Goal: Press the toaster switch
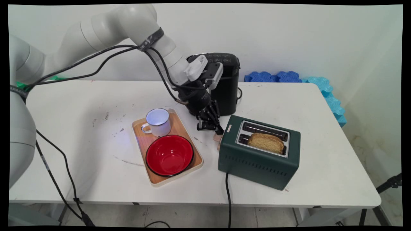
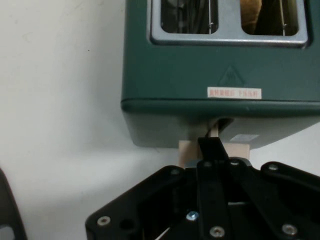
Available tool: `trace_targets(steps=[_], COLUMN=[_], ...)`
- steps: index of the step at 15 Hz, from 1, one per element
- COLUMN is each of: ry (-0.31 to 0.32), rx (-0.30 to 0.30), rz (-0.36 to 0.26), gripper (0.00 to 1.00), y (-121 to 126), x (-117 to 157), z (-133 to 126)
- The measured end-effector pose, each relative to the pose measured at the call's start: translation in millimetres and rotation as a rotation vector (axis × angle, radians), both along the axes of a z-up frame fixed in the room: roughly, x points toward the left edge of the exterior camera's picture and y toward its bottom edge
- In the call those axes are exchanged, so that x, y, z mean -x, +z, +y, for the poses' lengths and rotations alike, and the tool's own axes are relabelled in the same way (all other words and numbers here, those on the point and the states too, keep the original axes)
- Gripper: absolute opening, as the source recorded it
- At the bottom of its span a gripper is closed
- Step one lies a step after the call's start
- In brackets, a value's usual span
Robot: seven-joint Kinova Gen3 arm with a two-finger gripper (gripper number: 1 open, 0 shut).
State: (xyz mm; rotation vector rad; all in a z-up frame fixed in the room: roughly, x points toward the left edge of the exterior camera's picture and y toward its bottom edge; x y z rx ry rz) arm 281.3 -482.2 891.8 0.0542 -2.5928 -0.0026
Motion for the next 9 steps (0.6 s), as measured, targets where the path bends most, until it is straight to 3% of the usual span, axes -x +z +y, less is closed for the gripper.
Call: trace_targets(steps=[9], ry=[0.027], rx=[-0.023], rz=[0.000], gripper=[0.00], y=[-7.1], x=[-3.8], z=[6.8])
